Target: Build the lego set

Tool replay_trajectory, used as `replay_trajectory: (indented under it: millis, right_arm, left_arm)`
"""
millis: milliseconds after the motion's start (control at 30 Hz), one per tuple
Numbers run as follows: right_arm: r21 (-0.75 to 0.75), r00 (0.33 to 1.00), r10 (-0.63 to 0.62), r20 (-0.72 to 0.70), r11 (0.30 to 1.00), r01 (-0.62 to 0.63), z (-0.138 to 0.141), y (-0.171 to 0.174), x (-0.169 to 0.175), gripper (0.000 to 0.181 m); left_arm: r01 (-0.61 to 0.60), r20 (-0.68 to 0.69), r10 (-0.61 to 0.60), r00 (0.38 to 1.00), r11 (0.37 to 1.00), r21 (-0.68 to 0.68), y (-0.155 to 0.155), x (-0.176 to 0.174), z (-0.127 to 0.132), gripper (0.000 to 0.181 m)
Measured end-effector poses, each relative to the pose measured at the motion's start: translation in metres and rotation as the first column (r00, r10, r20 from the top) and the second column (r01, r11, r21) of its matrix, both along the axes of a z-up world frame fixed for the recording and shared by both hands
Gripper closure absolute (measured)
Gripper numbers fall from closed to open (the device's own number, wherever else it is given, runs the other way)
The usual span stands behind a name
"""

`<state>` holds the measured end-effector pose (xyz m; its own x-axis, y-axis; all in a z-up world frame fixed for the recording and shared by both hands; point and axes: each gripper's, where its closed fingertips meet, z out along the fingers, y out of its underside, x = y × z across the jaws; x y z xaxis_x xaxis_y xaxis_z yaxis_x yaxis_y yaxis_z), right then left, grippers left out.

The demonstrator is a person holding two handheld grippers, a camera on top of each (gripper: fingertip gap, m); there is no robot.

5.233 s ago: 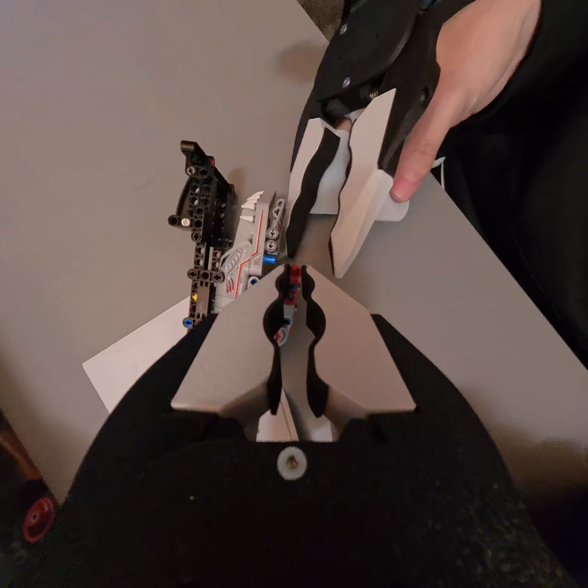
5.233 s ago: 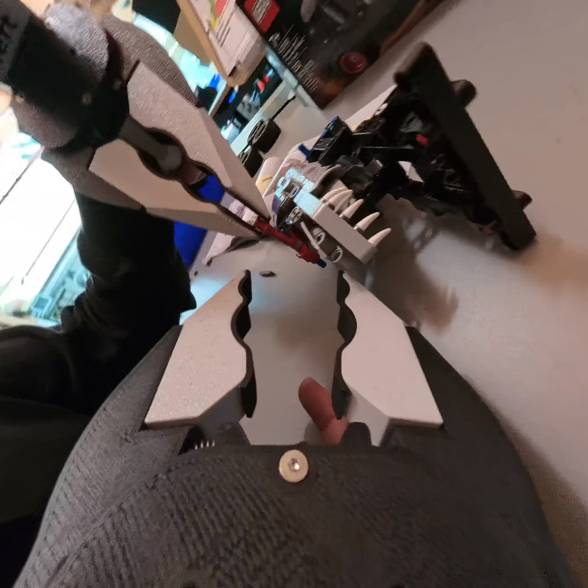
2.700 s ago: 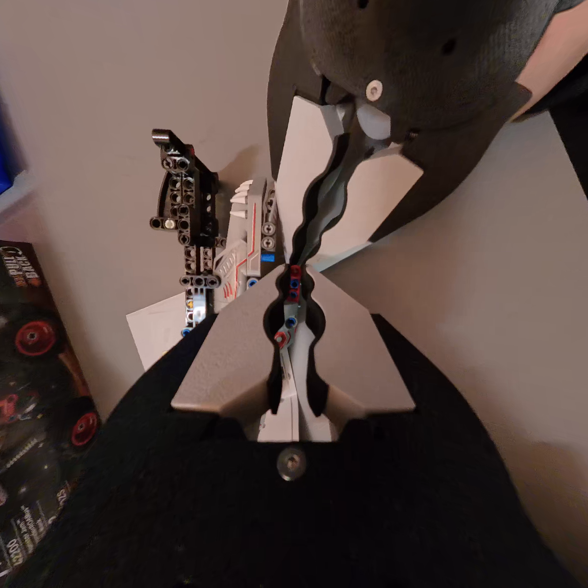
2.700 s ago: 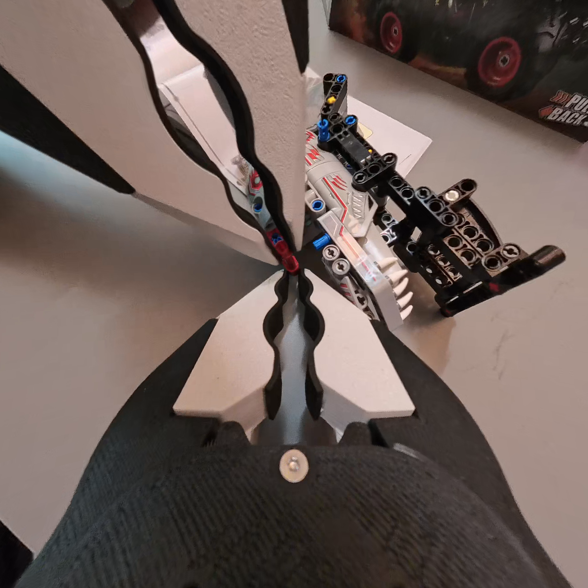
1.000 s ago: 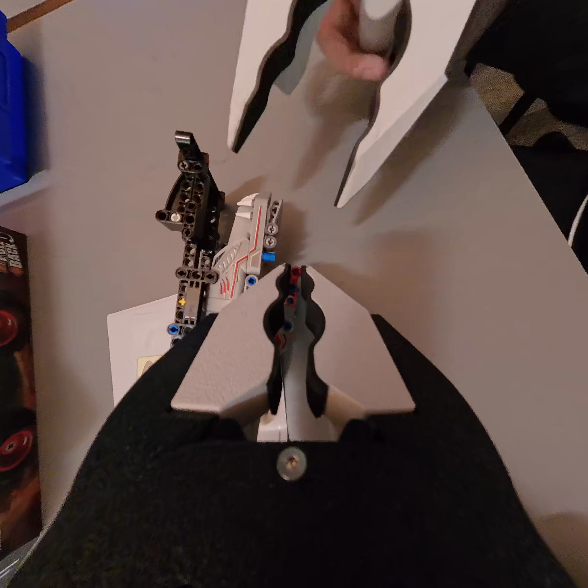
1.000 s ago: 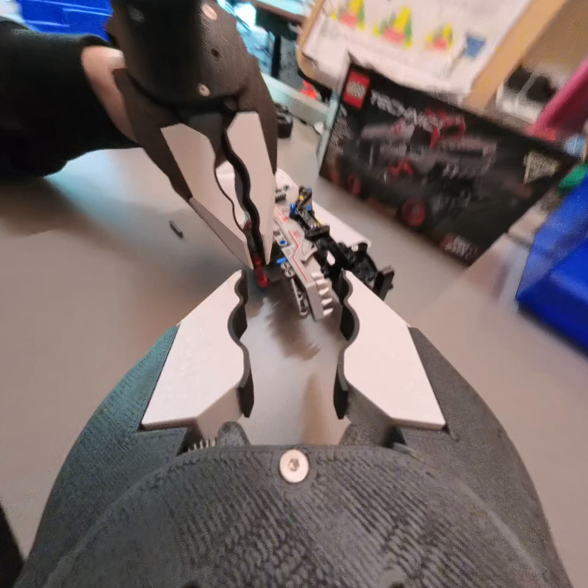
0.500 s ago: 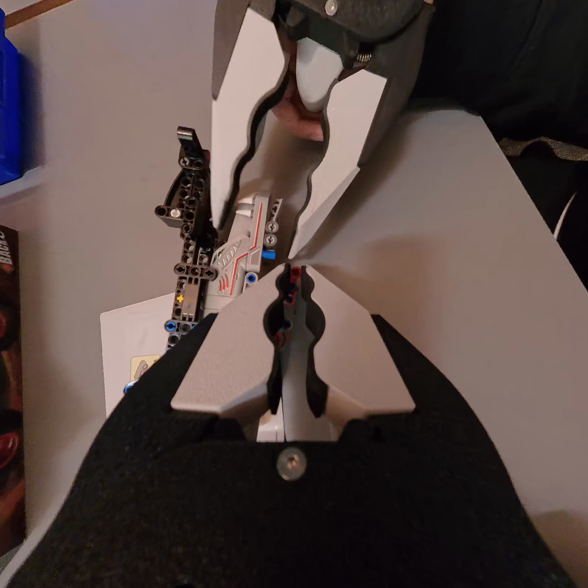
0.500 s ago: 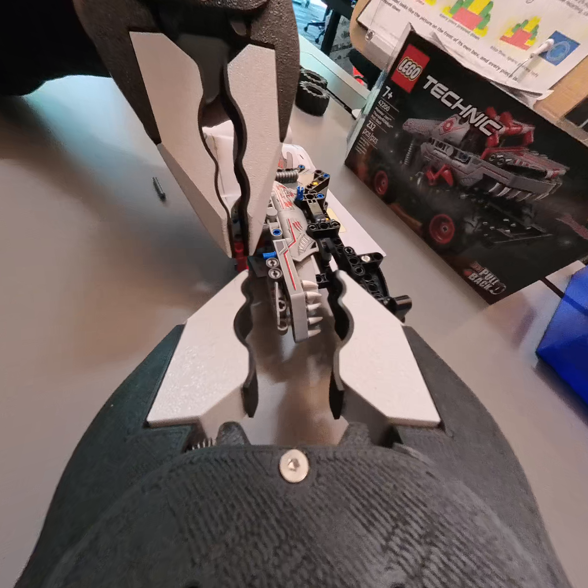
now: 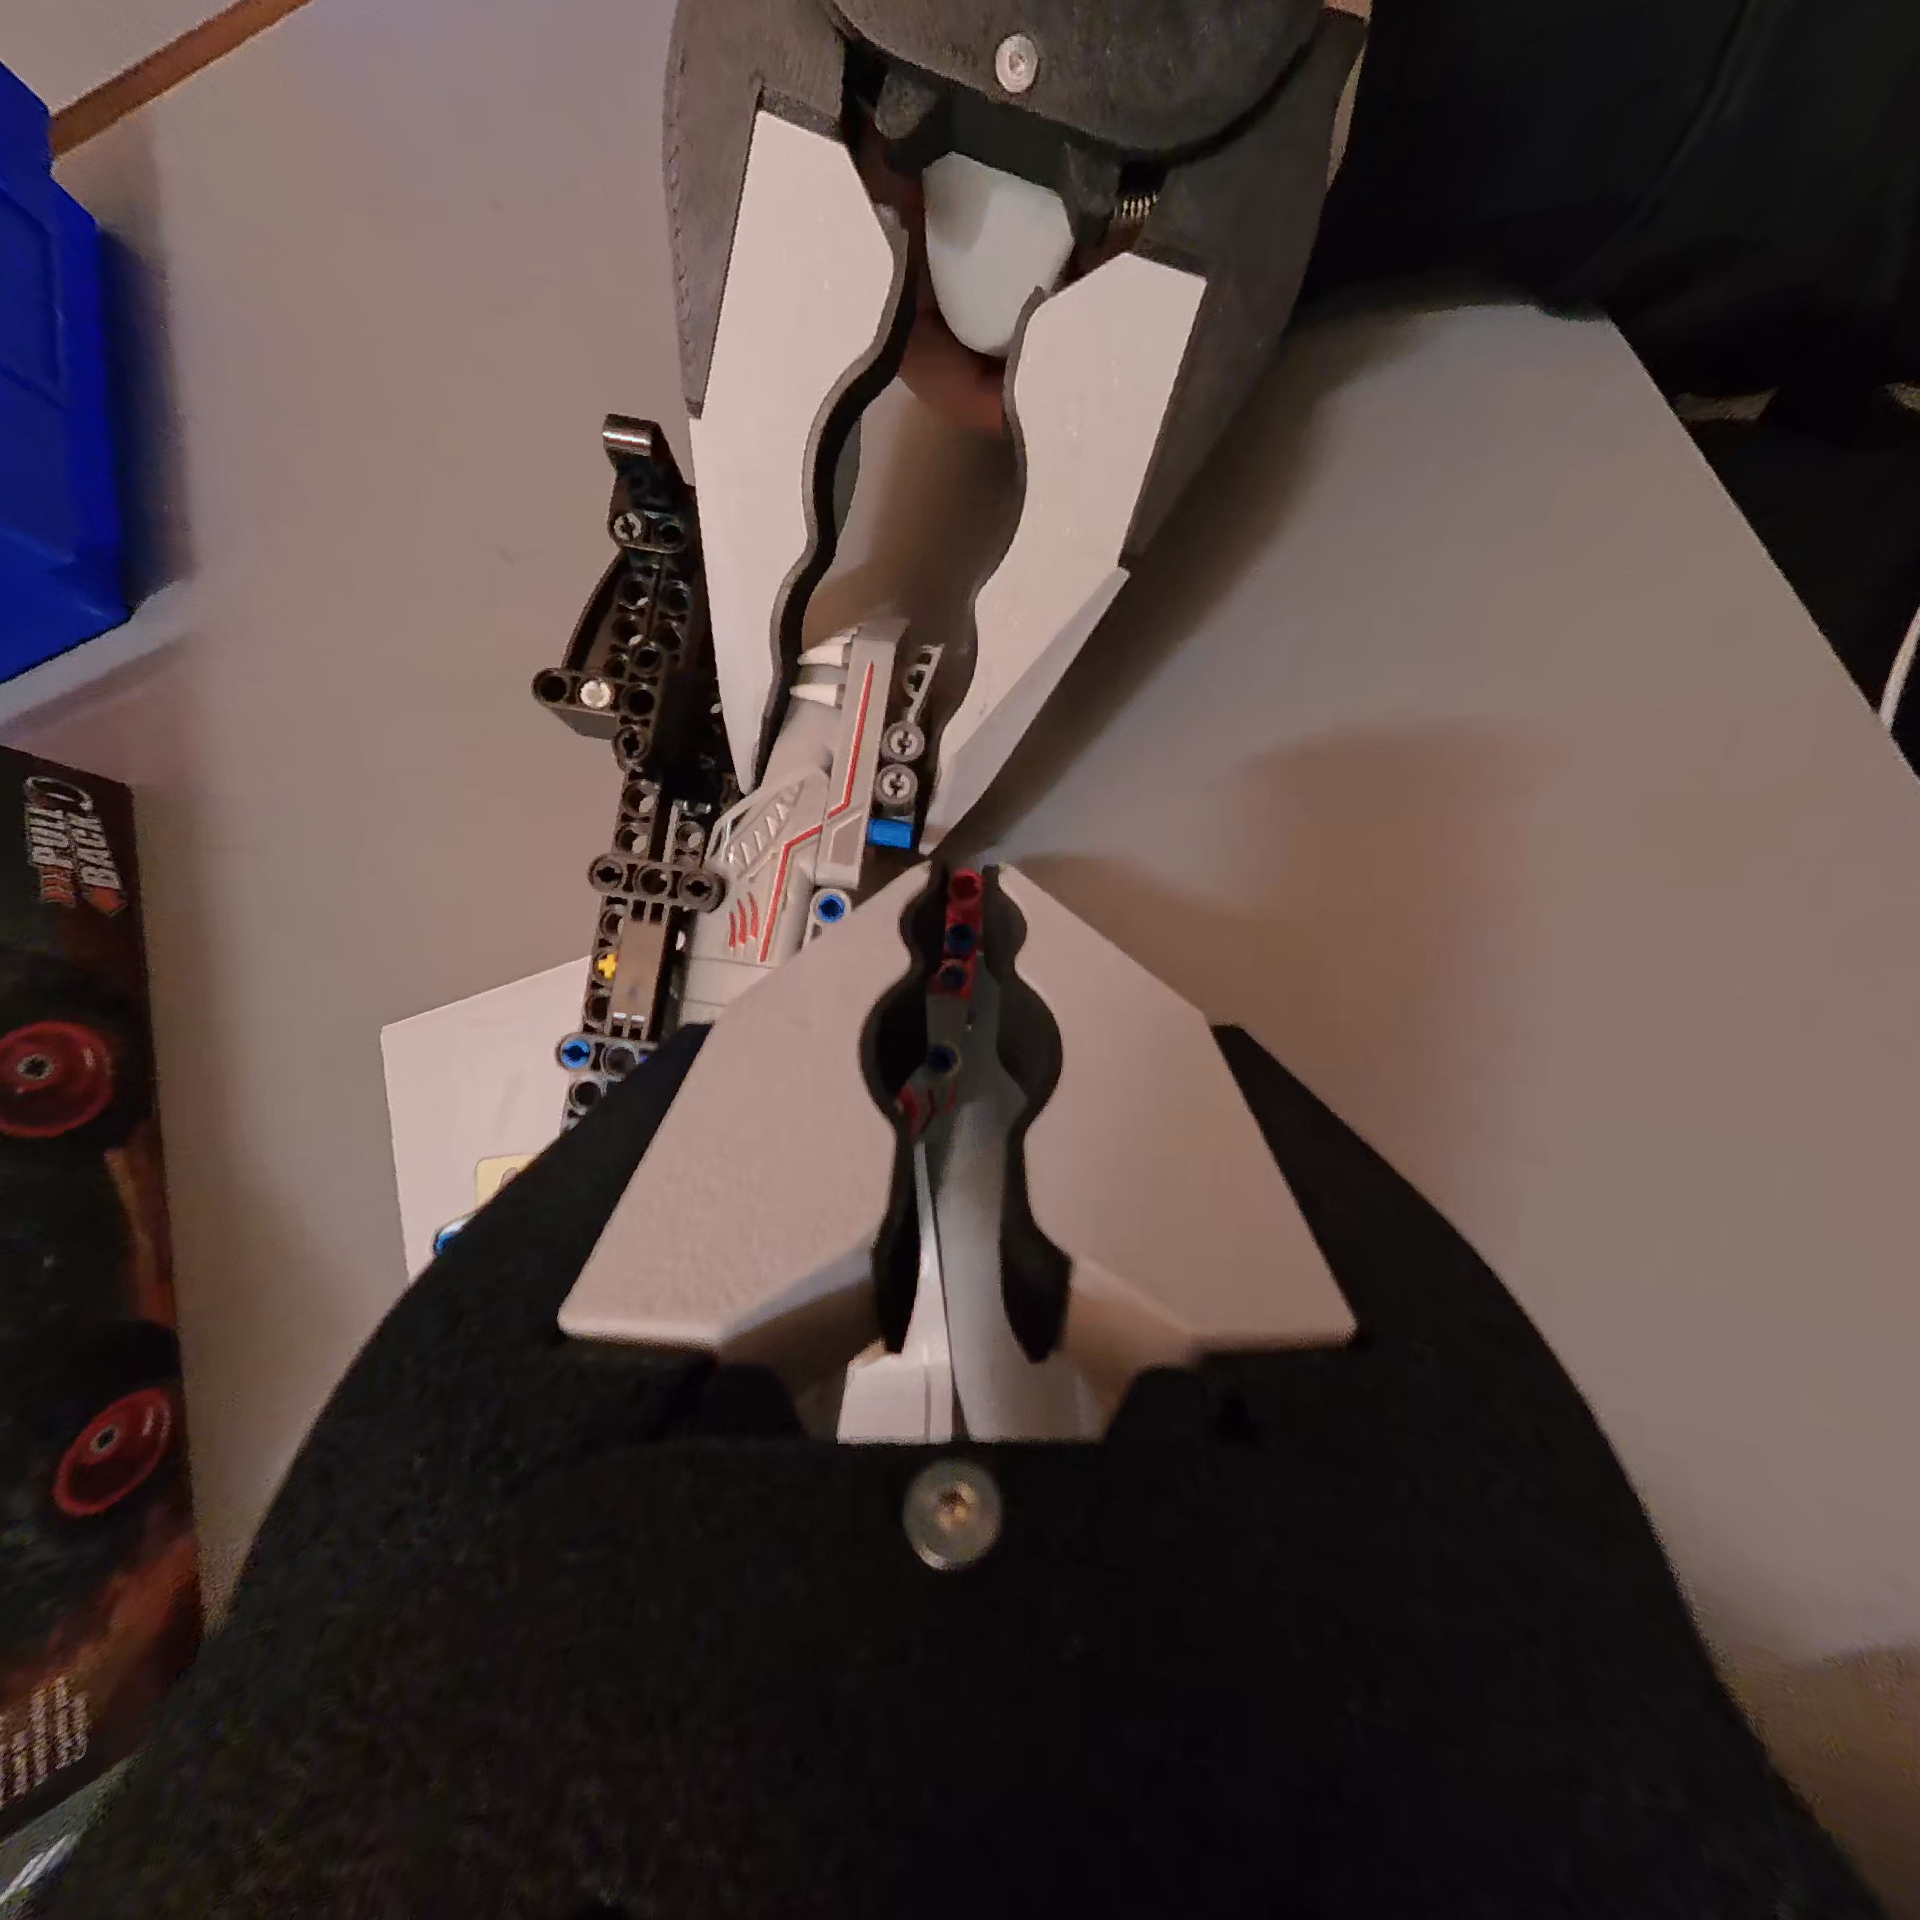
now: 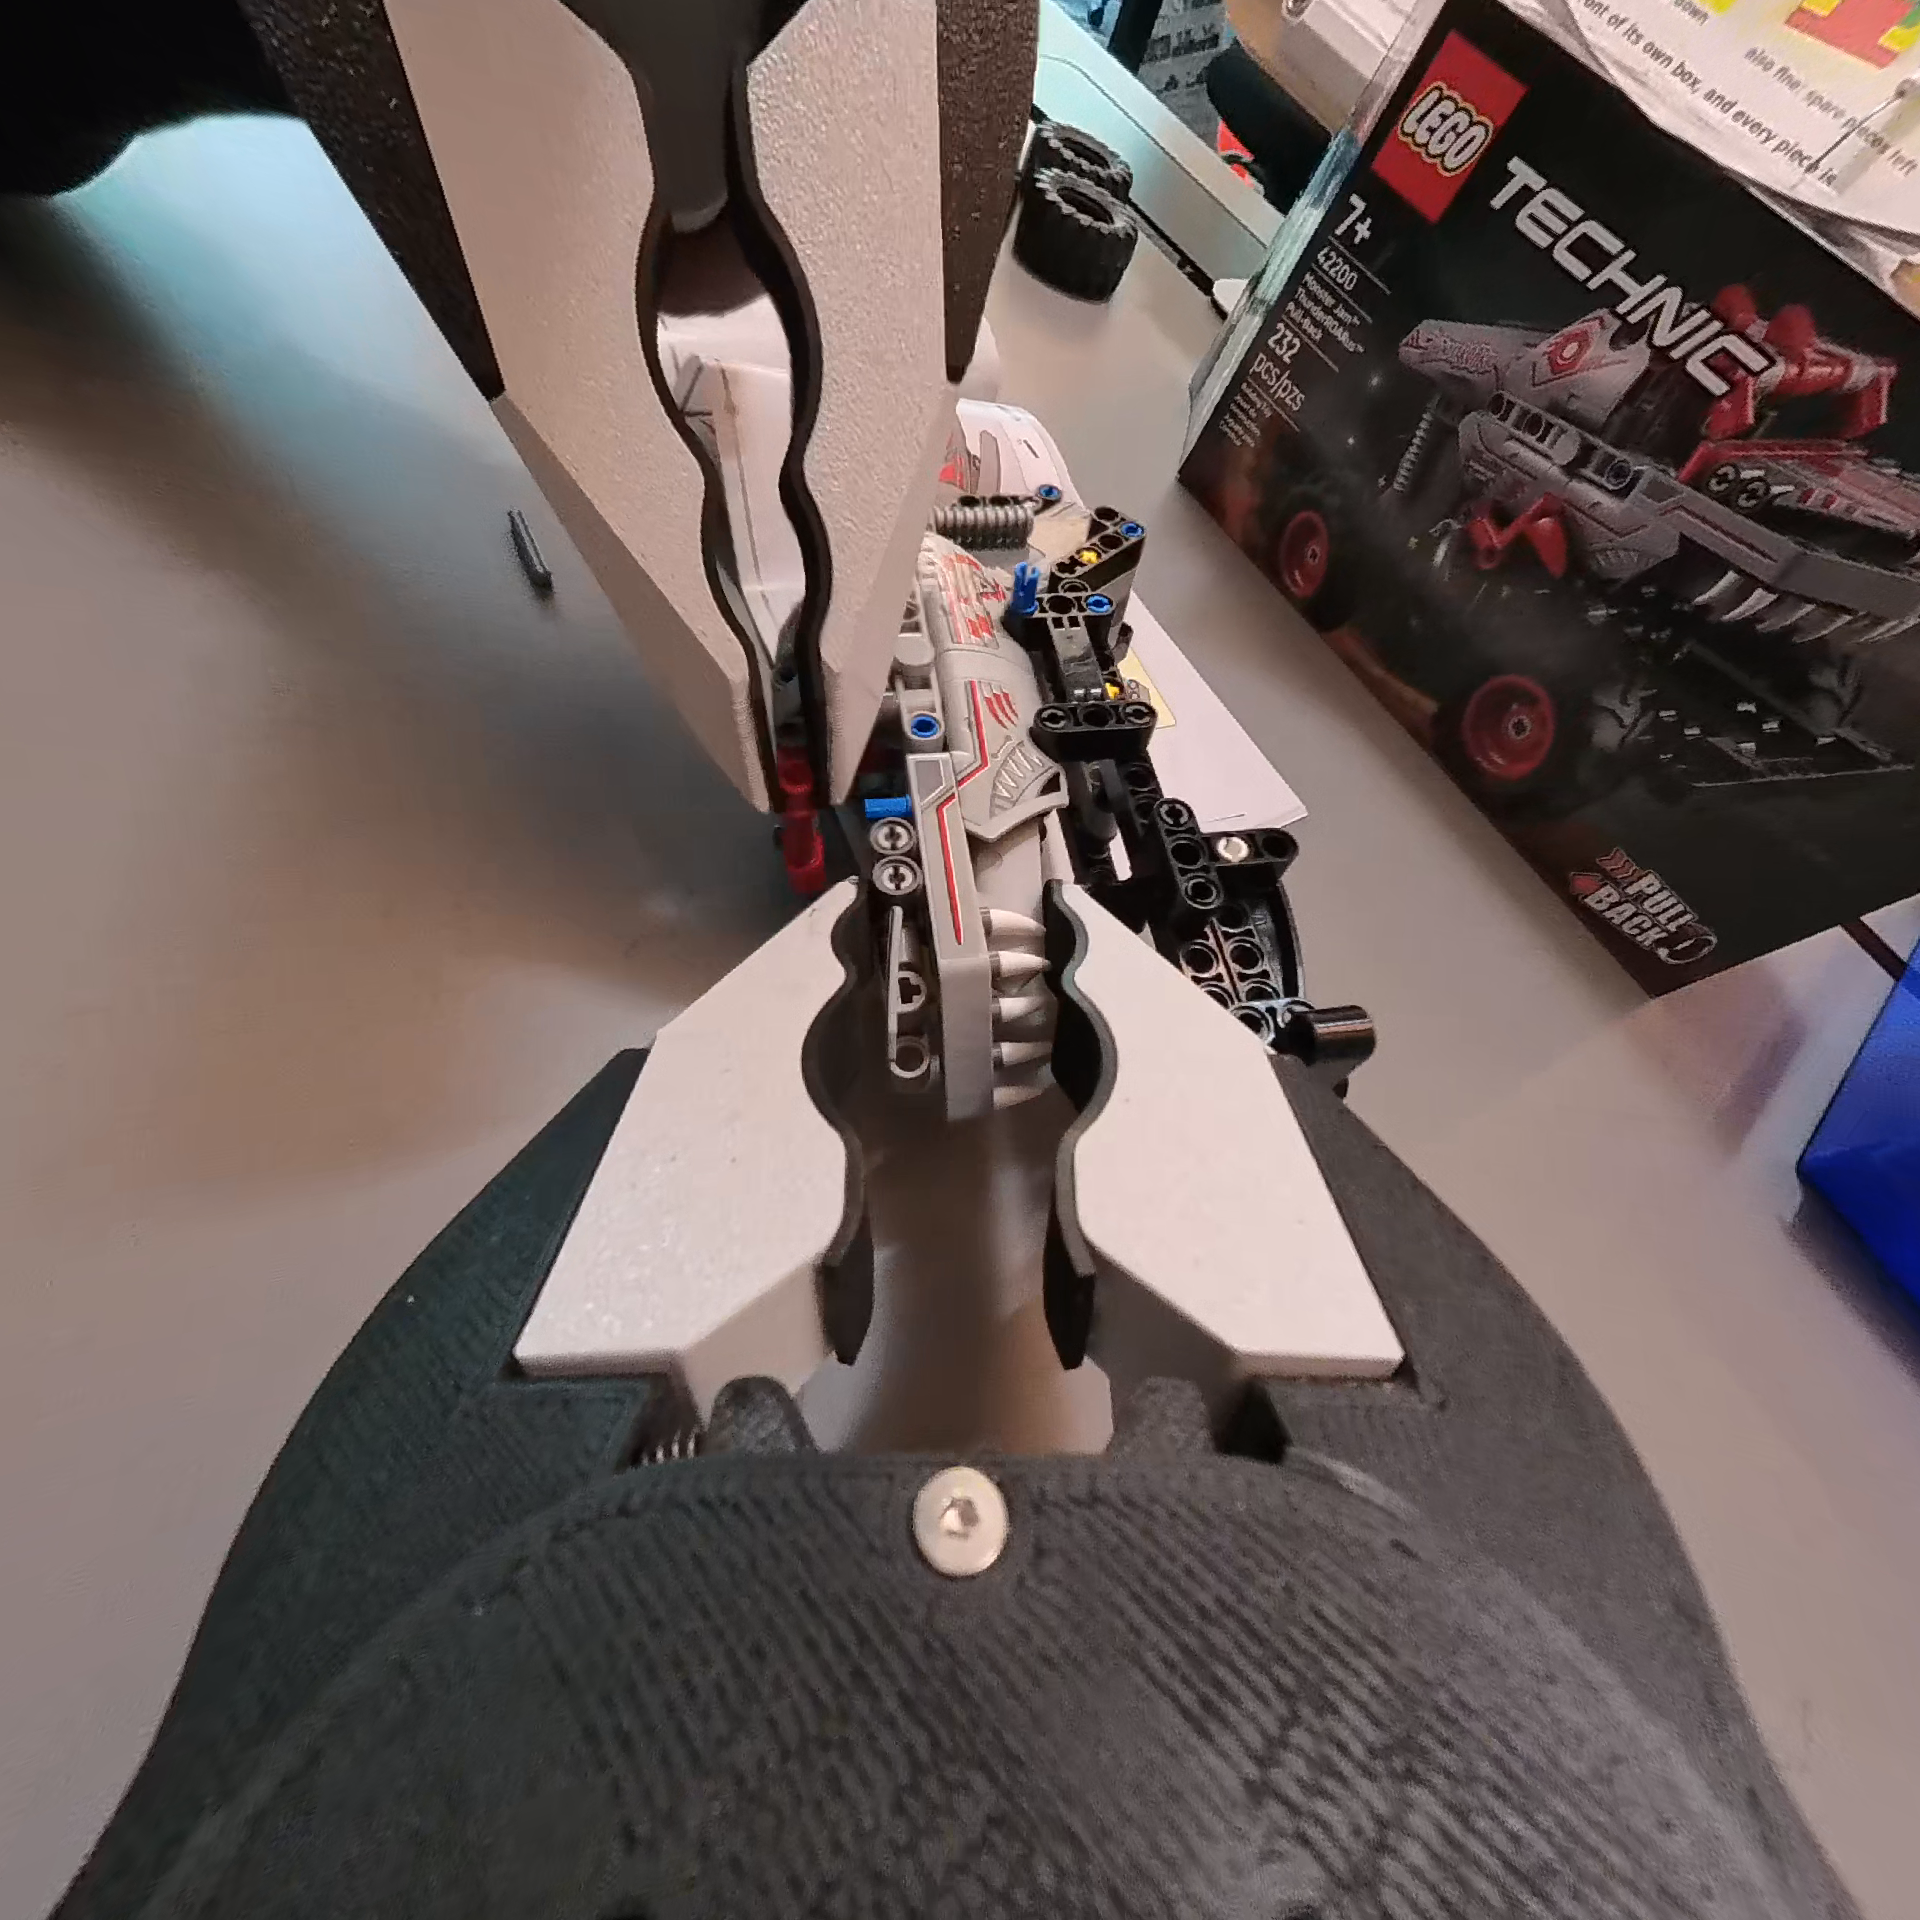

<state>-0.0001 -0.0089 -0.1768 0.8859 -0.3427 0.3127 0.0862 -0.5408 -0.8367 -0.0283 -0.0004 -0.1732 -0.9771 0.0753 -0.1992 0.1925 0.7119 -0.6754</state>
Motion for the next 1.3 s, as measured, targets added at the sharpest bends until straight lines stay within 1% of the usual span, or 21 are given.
replay_trajectory:
  millis: [167, 400, 500, 633, 667, 700, 833, 900, 967, 1000, 1067, 1167, 1200, 1300]
  right_arm:
    - [-0.003, 1.0, 0.002, 0.005, 1.0, -0.002, -0.0004, 0.0004, -0.0003, 0.151]
    - [-0.004, 1.0, 0.002, 0.002, 1.0, -0.002, -0.0006, 0.0004, -0.0001, 0.151]
    - [-0.003, 1.0, 0.004, -0.002, 1.0, -0.004, -0.0007, 0.0003, -0.0002, 0.151]
    - [-0.004, 1.0, 0.005, -0.001, 1.0, -0.005, -0.0009, 0.0005, -0.0003, 0.151]
    - [-0.005, 1.0, 0.005, -0.002, 1.0, -0.005, -0.0009, 0.0005, -0.0004, 0.151]
    - [-0.005, 1.0, 0.005, -0.002, 1.0, -0.005, -0.0011, 0.0006, -0.0003, 0.151]
    - [-0.005, 1.0, 0.004, -0.004, 1.0, -0.004, -0.0011, 0.0005, -0.0001, 0.151]
    - [-0.008, 1.0, 0.003, -0.003, 1.0, -0.003, -0.0015, 0.0006, 0.0, 0.151]
    - [-0.008, 1.0, 0.001, -0.002, 1.0, -0.001, -0.0017, 0.0007, 0.0004, 0.151]
    - [-0.008, 1.0, 0.001, -0.003, 1.0, -0.001, -0.0017, 0.0007, 0.0004, 0.151]
    - [-0.007, 1.0, 0.002, -0.006, 1.0, -0.002, -0.0017, 0.0008, 0.0004, 0.151]
    - [-0.006, 1.0, 0.003, -0.008, 1.0, -0.003, -0.0017, 0.0009, 0.0004, 0.151]
    - [-0.005, 1.0, 0.004, -0.008, 1.0, -0.004, -0.0016, 0.0009, 0.0002, 0.151]
    - [-0.006, 1.0, 0.003, -0.007, 1.0, -0.003, -0.0015, 0.0008, 0.0001, 0.151]
  left_arm:
    - [-0.017, -0.014, 0.017, 1.0, 1.0, 0.009, 0.0027, 0.0, -0.0009, 0.177]
    - [-0.043, 0.021, 0.042, 0.999, 0.997, 0.063, 0.0001, -0.0002, -0.0016, 0.177]
    - [-0.081, -0.028, 0.083, 0.996, 0.994, 0.072, -0.0006, 0.0002, -0.0016, 0.177]
    - [-0.144, -0.146, 0.15, 0.978, 0.988, 0.048, 0.0001, 0.003, -0.002, 0.178]
    - [-0.144, -0.144, 0.149, 0.978, 0.988, 0.048, 0.0004, 0.0031, -0.0021, 0.177]
    - [-0.138, -0.118, 0.144, 0.982, 0.989, 0.06, 0.001, 0.0033, -0.0023, 0.177]
    - [-0.081, 0.074, 0.073, 0.995, 0.989, 0.125, -0.0017, 0.0007, -0.0034, 0.177]
    - [-0.076, 0.088, 0.065, 0.994, 0.989, 0.125, -0.0012, 0.0018, -0.0033, 0.177]
    - [-0.077, 0.079, 0.07, 0.994, 0.992, 0.098, -0.0017, 0.0022, -0.0031, 0.177]
    - [-0.071, 0.098, 0.063, 0.993, 0.994, 0.088, -0.0017, 0.0018, -0.0031, 0.177]
    - [-0.038, 0.173, 0.023, 0.985, 0.996, 0.085, -0.0016, -0.001, -0.0032, 0.178]
    - [-0.004, 0.323, -0.034, 0.946, 0.993, 0.116, -0.0011, -0.0036, -0.0044, 0.177]
    - [-0.01, 0.344, -0.03, 0.939, 0.993, 0.114, -0.0016, -0.0035, -0.0044, 0.177]
    - [-0.05, 0.341, 0.022, 0.94, 0.996, 0.072, -0.0031, -0.003, -0.004, 0.177]
